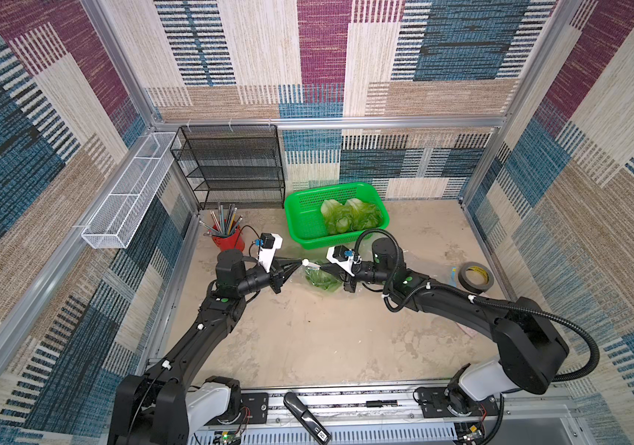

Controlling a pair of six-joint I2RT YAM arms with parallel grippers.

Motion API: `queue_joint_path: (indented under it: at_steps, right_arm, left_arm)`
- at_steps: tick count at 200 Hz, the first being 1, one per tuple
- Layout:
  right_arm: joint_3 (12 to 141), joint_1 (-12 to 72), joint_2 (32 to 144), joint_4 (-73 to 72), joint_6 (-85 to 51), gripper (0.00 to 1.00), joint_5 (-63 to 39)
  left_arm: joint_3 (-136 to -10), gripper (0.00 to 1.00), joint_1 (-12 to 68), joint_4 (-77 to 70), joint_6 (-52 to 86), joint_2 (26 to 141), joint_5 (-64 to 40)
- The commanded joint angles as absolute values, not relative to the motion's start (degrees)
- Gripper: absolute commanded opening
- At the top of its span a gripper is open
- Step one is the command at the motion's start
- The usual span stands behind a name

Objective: Open the zip-top bag and take out the chinese cabbages
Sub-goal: Adjust the zipper food storage bag at the center of the board, then unzip the zipper on the zipper food storage bag.

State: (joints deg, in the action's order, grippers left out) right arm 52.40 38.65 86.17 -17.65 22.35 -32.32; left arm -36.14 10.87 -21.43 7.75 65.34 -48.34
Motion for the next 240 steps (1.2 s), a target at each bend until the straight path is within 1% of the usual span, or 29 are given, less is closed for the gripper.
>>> queue_joint_path:
  at_steps: [1,8,22,32,44,57,155,178,215,240]
  right_arm:
    - [53.68,38.76,86.30,-18.17,21.36,0.10,-34.29]
    - [54.07,38.74,86.39,-17.77,21.49,0.14,-34.36]
    - [54.94,38.76,86.43,-17.00,21.92,0.31,-34.66]
    - [56.13,38.76,86.78,-15.99,22.34,0.38,-35.39]
    - [58.25,38.76,87.83,-13.98,22.67,0.44,-37.18]
    - [60.66,38.75,89.17,-11.60,22.84,0.47,-39.68]
    - [68.31,38.76,95.49,-7.43,21.64,0.46,-45.97]
    - [69.83,38.76,96.67,-5.66,21.27,0.41,-46.62]
    - [70.58,38.76,97.38,-4.36,20.88,0.36,-46.96]
    - [71.10,38.76,97.65,-4.73,19.67,0.30,-48.01]
  left_arm:
    - [-35.87,0.00,10.85,-25.08,8.89,65.75,-49.04]
    - [-35.86,0.00,10.89,-25.35,8.98,65.82,-49.13]
    - [-35.86,0.00,10.84,-25.73,9.05,65.85,-49.13]
    - [-35.86,0.00,10.85,-25.94,9.03,65.83,-49.16]
    - [-35.95,0.00,10.88,-26.02,8.97,65.84,-49.32]
    - [-35.95,0.00,10.90,-26.18,8.77,65.82,-49.27]
    - [-34.22,0.00,11.03,-27.23,6.21,64.36,-48.65]
    - [-33.99,0.00,11.06,-27.32,5.89,63.92,-47.80]
    - [-33.67,0.00,11.25,-27.42,5.20,63.39,-47.36]
    - [-33.22,0.00,11.34,-27.04,4.30,62.59,-46.45]
